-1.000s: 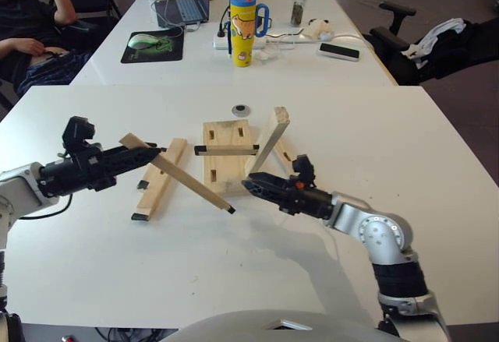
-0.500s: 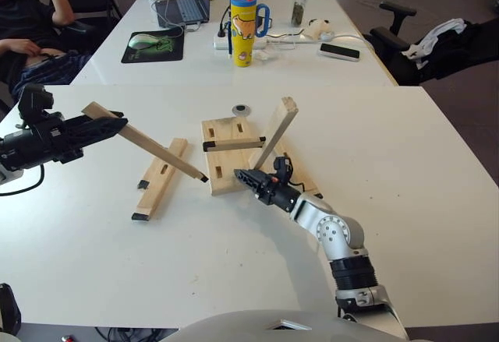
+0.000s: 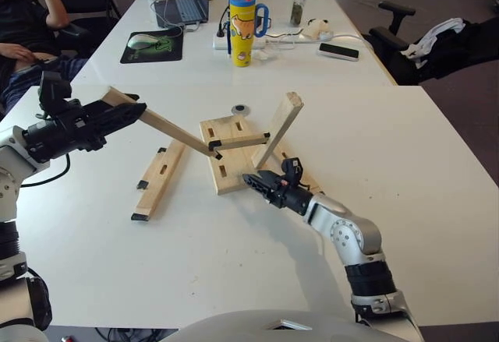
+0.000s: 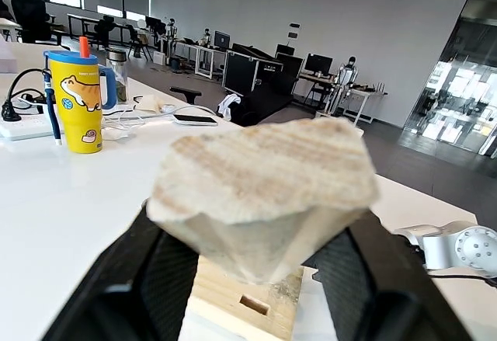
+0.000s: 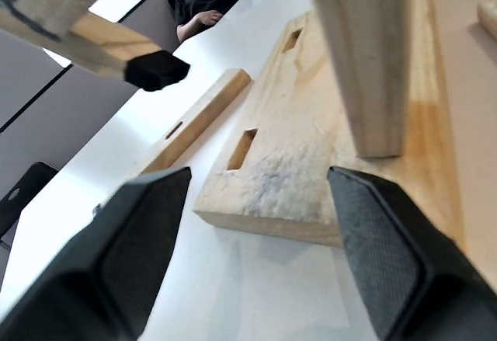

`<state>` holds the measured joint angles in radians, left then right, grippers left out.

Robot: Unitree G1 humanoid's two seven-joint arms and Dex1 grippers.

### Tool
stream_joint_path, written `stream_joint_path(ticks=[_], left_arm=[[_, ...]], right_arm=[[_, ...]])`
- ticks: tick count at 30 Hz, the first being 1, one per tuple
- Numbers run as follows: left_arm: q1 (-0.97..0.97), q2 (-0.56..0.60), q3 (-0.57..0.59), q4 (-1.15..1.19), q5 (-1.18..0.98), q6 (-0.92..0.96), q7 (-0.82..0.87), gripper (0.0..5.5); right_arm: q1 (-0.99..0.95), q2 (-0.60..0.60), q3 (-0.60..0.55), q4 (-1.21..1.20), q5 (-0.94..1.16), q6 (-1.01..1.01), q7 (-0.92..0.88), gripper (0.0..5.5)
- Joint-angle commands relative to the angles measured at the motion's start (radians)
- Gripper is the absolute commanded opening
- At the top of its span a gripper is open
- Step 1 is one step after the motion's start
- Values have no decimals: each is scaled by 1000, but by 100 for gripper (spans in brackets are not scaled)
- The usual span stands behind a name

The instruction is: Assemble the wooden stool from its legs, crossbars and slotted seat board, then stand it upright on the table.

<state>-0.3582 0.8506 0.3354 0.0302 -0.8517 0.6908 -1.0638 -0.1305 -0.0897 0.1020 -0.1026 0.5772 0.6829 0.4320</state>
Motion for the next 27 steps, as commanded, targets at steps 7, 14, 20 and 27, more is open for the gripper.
stream_joint_path(ticks=[7,14,20,27], left_arm=[[-103,-33,-181,45,182,-136,-87,207],[-134,-25,-201,55,198,-125,-127,207],[-208,-3,-258,112,270,-155,-197,207],[-288,9,-296,165,332,-173,-257,207]], right_arm=[[3,72,39,20,-100,-92,-68,327],[-10,92,64,78,-161,-131,-73,327],[-12,119,67,96,-180,-147,-81,327],[-14,133,73,115,-200,-146,-85,327]])
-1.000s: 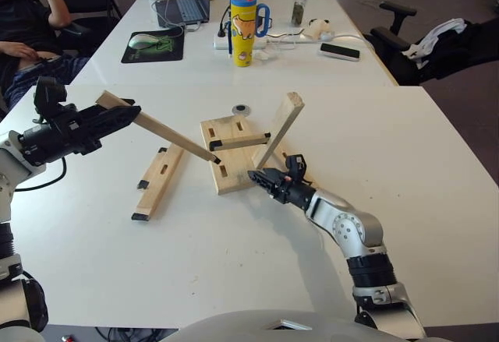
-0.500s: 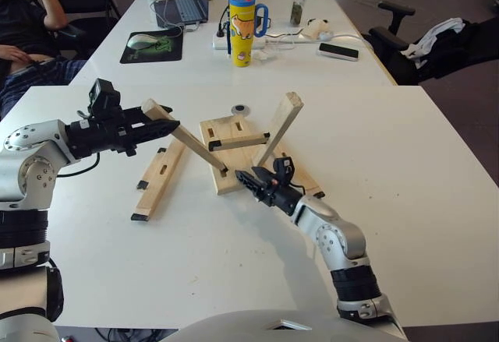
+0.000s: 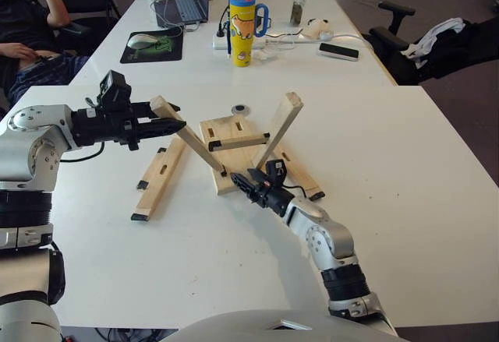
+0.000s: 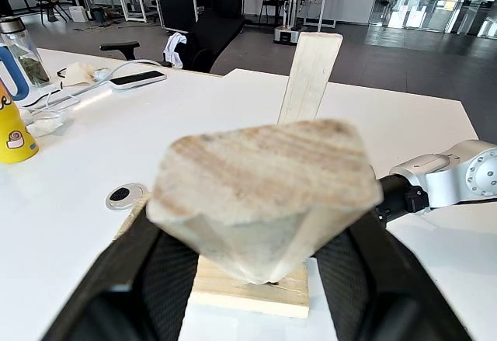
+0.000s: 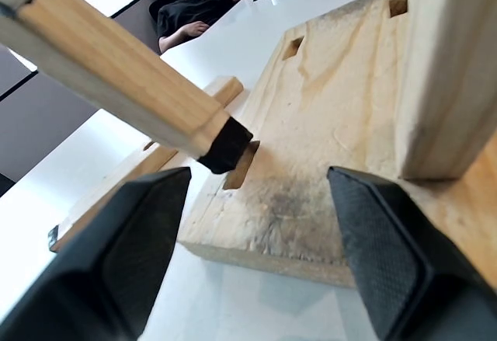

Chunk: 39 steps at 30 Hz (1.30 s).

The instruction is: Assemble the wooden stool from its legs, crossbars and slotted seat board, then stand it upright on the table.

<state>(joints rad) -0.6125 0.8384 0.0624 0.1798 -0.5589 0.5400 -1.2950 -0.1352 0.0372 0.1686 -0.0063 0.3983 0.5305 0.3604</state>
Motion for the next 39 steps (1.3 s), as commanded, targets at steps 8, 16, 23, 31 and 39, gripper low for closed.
stream_joint_path(ticks=[8,16,23,31,39], left_arm=[[-26,5,-33,-5,34,4,-47,207],[-15,-21,-32,-24,37,0,-27,207],[-18,-10,-77,32,124,-92,-35,207],[41,6,-131,-69,118,-63,-73,207],[67,-21,-165,-106,141,-62,-17,207]], right_arm=[[-15,7,-17,59,-48,6,-35,327],[-13,11,-21,73,-52,4,-36,327],[-8,3,-20,78,-55,14,-35,327],[-1,-3,-41,86,-58,55,-72,327],[21,-20,-17,95,-81,133,-87,327]])
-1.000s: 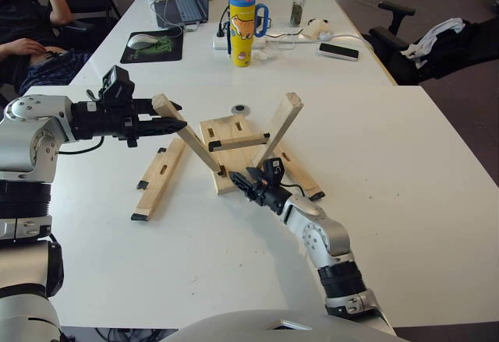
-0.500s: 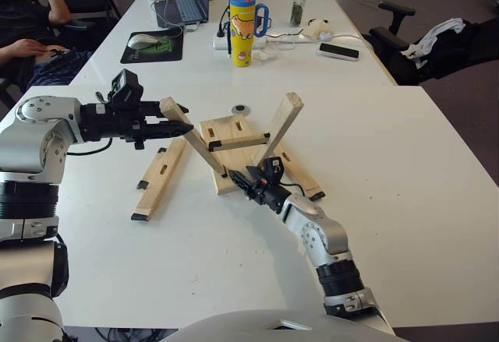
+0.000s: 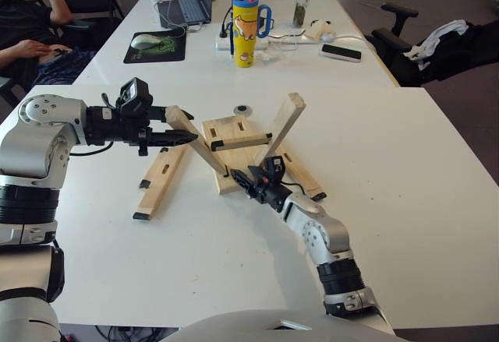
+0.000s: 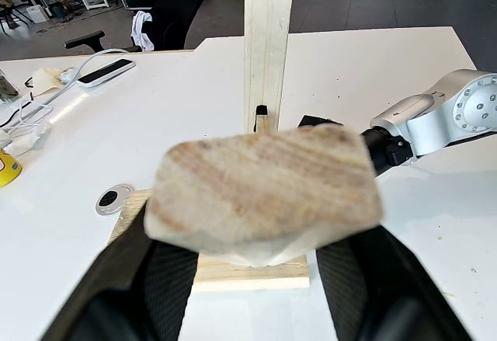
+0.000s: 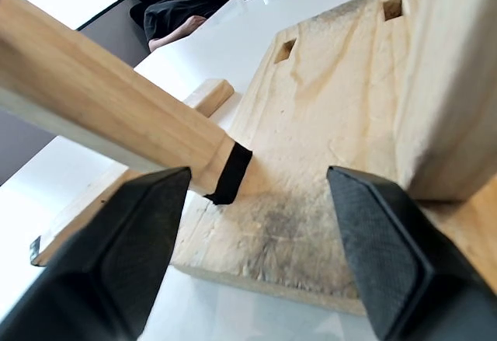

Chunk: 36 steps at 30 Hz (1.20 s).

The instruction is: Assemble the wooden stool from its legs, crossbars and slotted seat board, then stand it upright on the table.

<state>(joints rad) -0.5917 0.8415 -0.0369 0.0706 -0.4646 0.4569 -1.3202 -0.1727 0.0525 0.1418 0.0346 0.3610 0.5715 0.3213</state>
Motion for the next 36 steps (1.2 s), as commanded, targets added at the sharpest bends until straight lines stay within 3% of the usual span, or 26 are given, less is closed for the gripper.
stream_joint_path(ticks=[1,9,19,25,32,36], left_arm=[[49,-28,-74,0,53,17,14,207],[85,-50,-117,-57,67,18,67,207],[79,-68,-195,37,124,2,77,207],[96,-71,-194,92,122,-13,85,207],[79,-65,-179,81,81,23,70,207],[69,-60,-187,88,78,32,57,207]], right_arm=[[61,-36,13,55,-46,102,-51,327],[56,-53,47,69,-51,130,-41,327],[49,-65,71,79,-59,125,-22,327],[65,-62,54,-54,8,31,56,327],[137,-109,70,-413,128,26,160,223],[78,-124,118,-496,14,-75,114,159]])
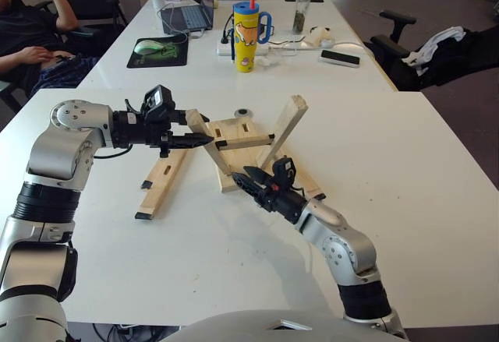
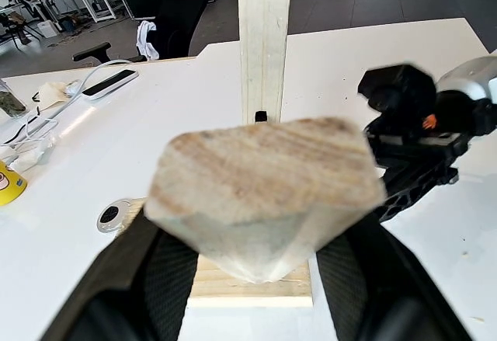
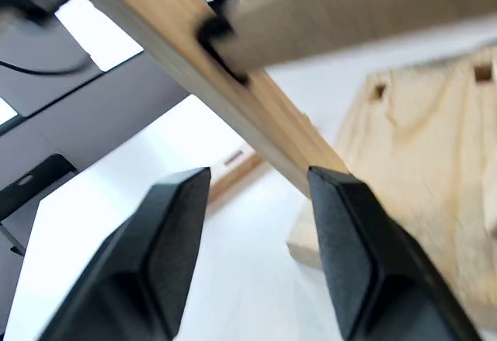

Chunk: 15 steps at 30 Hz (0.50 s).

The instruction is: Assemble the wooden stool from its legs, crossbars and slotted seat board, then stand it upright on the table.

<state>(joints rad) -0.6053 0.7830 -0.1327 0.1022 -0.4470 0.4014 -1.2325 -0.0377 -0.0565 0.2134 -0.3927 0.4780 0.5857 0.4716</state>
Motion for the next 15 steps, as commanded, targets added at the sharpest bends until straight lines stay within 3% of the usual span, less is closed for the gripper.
stream_joint_path(ticks=[1,10,13,15], left_arm=[[80,-1,-92,59,60,89,-33,207],[34,-19,-119,91,68,86,-56,207],[35,-18,-120,91,66,85,-53,207],[40,-19,-119,86,65,85,-48,207]], right_arm=[[-72,-19,59,-71,-131,-111,-44,146],[-347,25,161,171,-593,-367,-302,3],[-328,11,234,309,-672,-291,-291,0],[-273,-9,327,444,-697,-95,-211,0]])
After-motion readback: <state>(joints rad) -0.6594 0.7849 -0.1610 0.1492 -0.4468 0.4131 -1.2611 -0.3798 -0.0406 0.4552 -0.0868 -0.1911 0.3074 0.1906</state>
